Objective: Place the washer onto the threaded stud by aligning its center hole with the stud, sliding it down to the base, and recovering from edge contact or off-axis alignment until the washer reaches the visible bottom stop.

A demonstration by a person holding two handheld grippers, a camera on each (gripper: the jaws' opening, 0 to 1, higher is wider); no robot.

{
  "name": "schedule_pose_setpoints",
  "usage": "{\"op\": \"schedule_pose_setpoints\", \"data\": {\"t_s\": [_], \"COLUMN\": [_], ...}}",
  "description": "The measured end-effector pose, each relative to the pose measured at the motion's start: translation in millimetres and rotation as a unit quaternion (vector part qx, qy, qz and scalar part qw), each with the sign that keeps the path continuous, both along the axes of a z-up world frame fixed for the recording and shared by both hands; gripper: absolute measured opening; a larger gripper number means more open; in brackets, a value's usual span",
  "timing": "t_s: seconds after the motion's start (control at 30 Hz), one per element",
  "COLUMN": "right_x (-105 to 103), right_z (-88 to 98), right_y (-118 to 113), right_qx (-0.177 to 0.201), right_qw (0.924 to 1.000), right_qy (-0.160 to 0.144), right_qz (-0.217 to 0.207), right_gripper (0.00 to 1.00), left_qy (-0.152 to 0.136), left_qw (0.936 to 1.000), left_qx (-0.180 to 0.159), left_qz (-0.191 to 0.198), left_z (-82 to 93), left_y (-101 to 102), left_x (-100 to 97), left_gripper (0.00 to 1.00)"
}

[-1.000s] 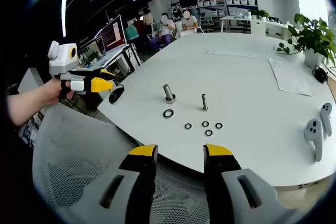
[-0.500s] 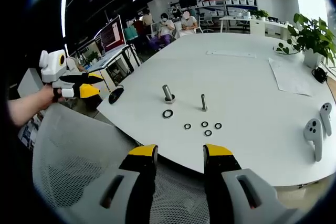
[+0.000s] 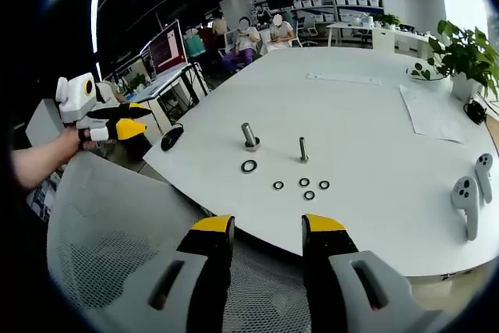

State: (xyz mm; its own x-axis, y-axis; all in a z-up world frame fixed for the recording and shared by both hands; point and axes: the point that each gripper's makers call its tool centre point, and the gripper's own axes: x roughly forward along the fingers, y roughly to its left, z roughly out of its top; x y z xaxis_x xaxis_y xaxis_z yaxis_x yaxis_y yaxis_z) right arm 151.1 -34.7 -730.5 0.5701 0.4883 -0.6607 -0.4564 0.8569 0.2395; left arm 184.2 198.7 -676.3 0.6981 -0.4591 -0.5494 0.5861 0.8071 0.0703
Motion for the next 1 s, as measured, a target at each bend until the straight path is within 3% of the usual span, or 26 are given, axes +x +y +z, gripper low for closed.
{"op": "schedule_pose_setpoints", "data": {"t_s": [0.4, 1.0], "right_x": [-2.0, -1.2], "right_z": [-1.0, 0.5], "right_y": [4.1, 4.3], "right_qx": [-0.001, 0.003], "right_qw": [0.9999, 1.0], "right_qy": [0.001, -0.002], "right_qz": [0.01, 0.006], "right_gripper": [0.37, 0.37], "left_qy": [0.003, 0.011], "left_qw": [1.0, 0.9999], "left_qx": [-0.009, 0.009], "left_qz": [-0.003, -0.009], "left_z": [0.1, -7.9], "left_y": [0.0, 1.9], "left_x": [-1.9, -3.5], "left_gripper": [0.36, 0.35]}}
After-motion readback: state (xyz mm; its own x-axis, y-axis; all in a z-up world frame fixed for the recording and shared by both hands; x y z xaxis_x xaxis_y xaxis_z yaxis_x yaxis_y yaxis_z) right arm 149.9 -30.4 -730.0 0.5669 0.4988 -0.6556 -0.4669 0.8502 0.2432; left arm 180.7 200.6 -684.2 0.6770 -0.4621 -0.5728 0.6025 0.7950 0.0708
